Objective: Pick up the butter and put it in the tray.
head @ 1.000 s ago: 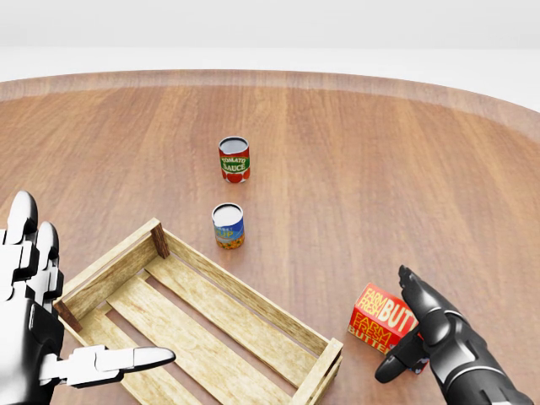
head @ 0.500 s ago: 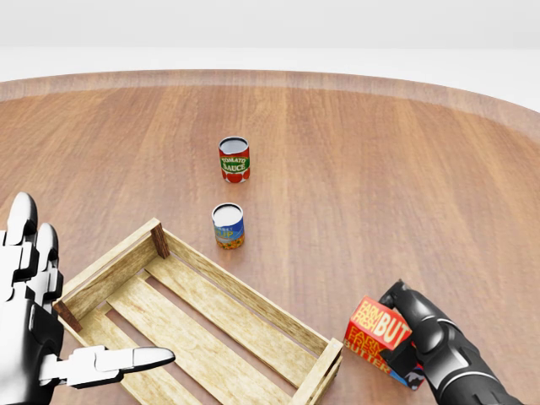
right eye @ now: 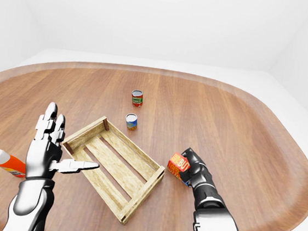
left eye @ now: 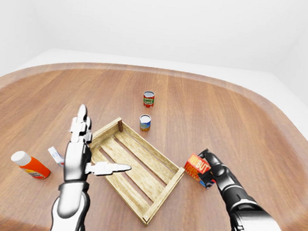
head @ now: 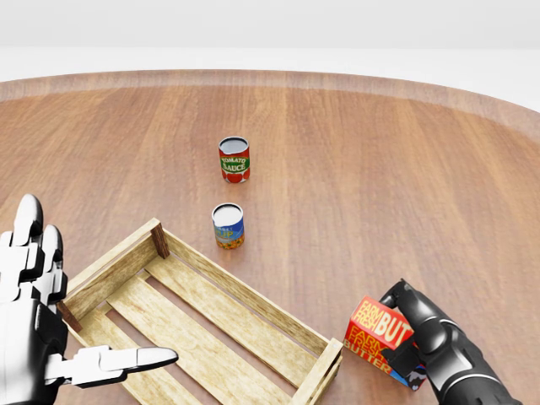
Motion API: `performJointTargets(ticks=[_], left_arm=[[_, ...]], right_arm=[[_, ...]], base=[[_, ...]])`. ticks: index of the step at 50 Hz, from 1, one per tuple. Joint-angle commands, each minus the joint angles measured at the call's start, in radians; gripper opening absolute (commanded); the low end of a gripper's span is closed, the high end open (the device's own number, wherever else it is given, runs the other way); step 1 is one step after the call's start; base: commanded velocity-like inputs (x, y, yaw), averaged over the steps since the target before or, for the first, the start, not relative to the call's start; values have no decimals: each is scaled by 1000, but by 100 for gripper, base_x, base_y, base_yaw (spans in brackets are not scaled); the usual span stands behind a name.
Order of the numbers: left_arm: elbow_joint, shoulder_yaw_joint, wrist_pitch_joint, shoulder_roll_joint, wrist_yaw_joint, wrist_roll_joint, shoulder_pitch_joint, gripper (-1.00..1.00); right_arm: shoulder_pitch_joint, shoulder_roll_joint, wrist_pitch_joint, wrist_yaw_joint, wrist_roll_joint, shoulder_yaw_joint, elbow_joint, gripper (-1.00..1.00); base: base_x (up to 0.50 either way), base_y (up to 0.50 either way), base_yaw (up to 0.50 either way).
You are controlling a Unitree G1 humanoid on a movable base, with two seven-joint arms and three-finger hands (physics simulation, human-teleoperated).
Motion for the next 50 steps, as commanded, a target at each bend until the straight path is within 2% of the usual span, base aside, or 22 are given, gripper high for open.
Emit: performJointTargets(ticks=[1, 12, 16, 21, 28, 36, 50], left_arm=[[10, -6, -2, 1, 3, 1, -4, 100], [21, -6, -15, 2, 7, -5, -12, 100], [13, 11, -11, 4, 2, -22, -13, 100], [-10, 23, 1, 1, -3, -29, -7, 100], [-17, 25, -5, -1, -7, -28, -5, 100], [-35, 31, 1, -1, -13, -29, 3, 100], [-32, 59, 1, -4, -12, -36, -6, 100]], right_arm=[[6, -17, 0, -6, 21, -24, -19, -100], [6, -52, 0, -35, 54, -56, -155, -100], [44, -63, 0, 34, 21, -44, -310, -100], [60, -61, 0, 84, -38, -45, -397, -100], [87, -55, 0, 170, -129, -46, -580, -100], [106, -32, 0, 241, -224, -45, -705, -100], [98, 16, 0, 354, -389, -10, -804, -100]], base=[[0, 0, 0], [0, 0, 0], [0, 0, 0], [0, 0, 0], [0, 0, 0], [0, 0, 0], [0, 0, 0]])
